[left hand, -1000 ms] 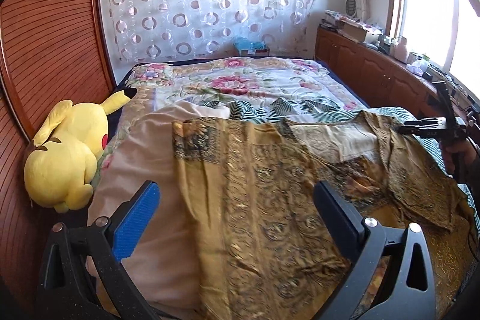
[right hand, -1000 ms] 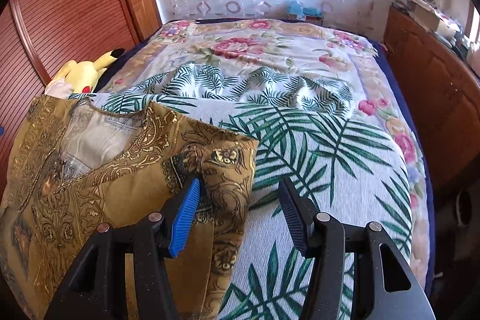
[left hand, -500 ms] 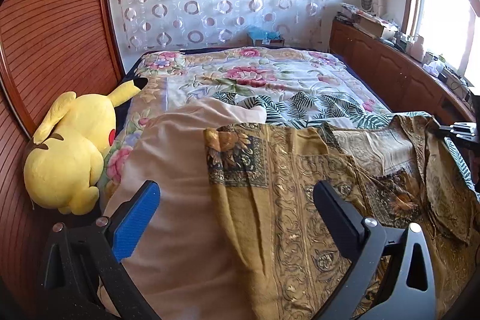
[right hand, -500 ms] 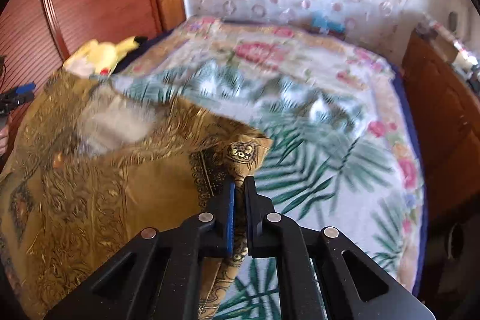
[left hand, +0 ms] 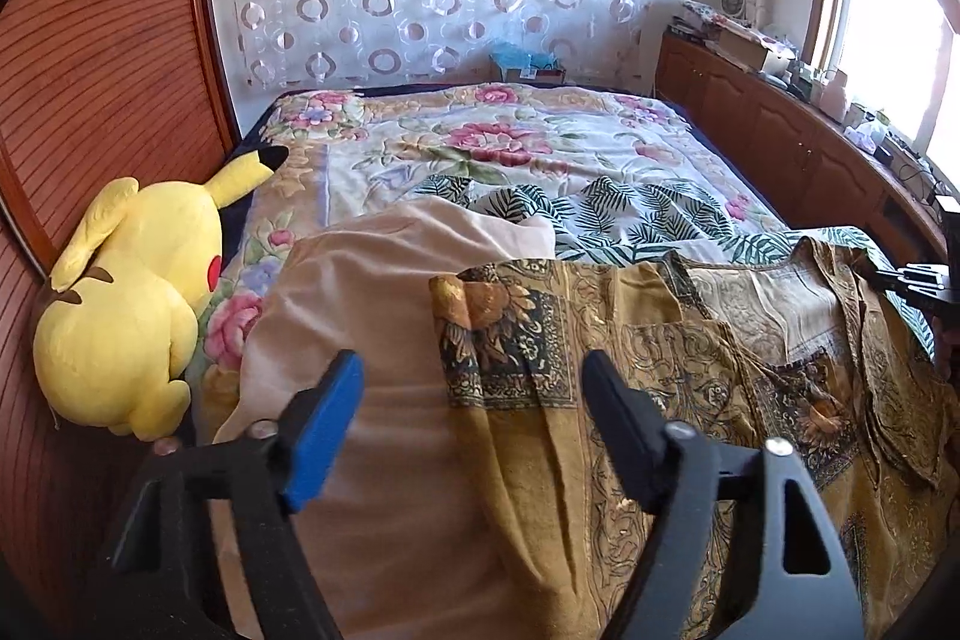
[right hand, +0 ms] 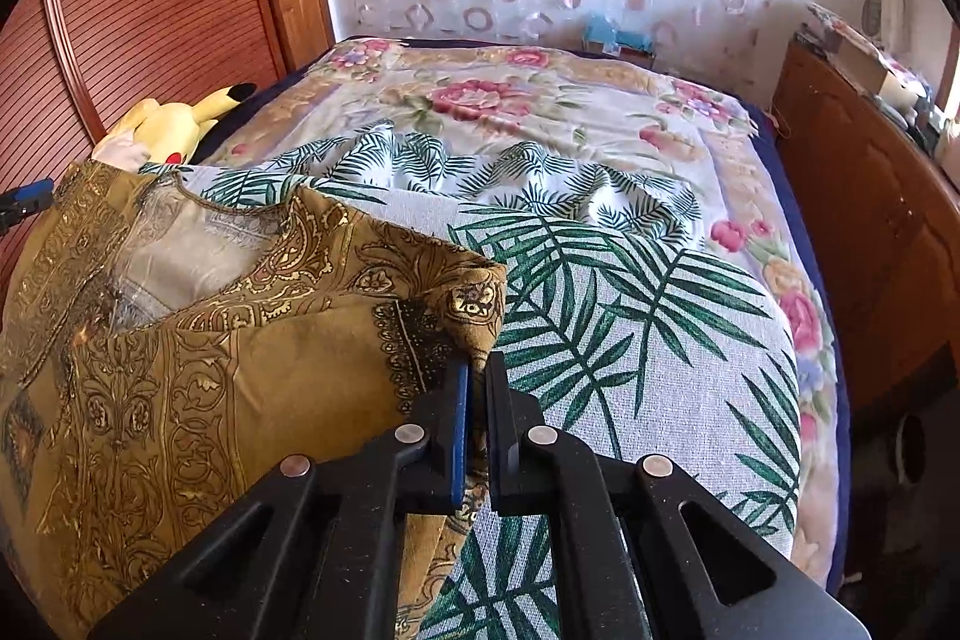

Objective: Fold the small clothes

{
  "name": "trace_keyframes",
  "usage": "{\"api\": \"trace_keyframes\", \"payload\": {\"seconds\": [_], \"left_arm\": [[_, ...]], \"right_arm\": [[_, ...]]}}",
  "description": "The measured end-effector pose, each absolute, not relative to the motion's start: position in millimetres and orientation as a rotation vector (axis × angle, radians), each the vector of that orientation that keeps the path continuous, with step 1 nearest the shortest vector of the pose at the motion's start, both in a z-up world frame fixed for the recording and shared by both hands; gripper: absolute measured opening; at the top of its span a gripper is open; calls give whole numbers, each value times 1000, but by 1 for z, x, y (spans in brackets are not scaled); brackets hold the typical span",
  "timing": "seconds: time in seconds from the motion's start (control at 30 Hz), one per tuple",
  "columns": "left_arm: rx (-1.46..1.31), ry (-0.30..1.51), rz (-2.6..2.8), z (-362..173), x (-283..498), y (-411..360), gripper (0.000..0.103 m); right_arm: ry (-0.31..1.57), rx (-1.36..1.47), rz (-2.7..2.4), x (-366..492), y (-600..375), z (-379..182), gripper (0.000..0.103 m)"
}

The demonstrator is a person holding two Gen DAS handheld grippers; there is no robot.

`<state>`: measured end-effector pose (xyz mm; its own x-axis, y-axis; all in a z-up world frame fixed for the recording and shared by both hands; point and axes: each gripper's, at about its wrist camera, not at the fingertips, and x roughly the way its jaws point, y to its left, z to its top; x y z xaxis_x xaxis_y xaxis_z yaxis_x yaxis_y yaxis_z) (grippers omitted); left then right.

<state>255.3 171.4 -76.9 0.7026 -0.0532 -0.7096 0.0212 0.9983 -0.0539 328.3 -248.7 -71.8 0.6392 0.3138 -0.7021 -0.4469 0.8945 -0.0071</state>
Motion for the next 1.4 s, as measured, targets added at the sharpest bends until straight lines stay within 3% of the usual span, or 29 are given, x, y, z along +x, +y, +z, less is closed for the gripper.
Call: {"api": "trace_keyframes", "payload": {"seconds": [0.07, 0.33, 0.47, 0.5, 0.67, 0.73, 0.83, 0.87, 0.9, 1.4], "left_arm": [[-58, 811, -47, -80, 262, 175, 57], [-102, 855, -91, -83, 278, 176, 56], [-101, 848, -131, -81, 276, 170, 45], [-100, 847, -139, -81, 275, 168, 42], [-87, 862, -143, -83, 273, 164, 42], [-87, 860, -149, -82, 269, 163, 35], [-86, 857, -177, -80, 265, 159, 16], [-77, 855, -184, -78, 263, 156, 10], [-72, 851, -191, -76, 261, 153, 8], [10, 682, -281, -22, 170, 108, 6]], "right_arm": [[756, -181, 438, 329, -249, -73, 4], [758, -194, 415, 326, -247, -74, 10], [778, -191, 367, 332, -250, -72, 35], [785, -175, 371, 333, -252, -72, 36], [801, -161, 408, 333, -245, -70, 36], [805, -166, 436, 332, -239, -70, 36], [809, -227, 445, 331, -226, -71, 34], [814, -255, 448, 331, -222, -70, 29], [831, -258, 469, 332, -218, -69, 10], [557, -261, 475, 205, -241, -9, 5]]}}
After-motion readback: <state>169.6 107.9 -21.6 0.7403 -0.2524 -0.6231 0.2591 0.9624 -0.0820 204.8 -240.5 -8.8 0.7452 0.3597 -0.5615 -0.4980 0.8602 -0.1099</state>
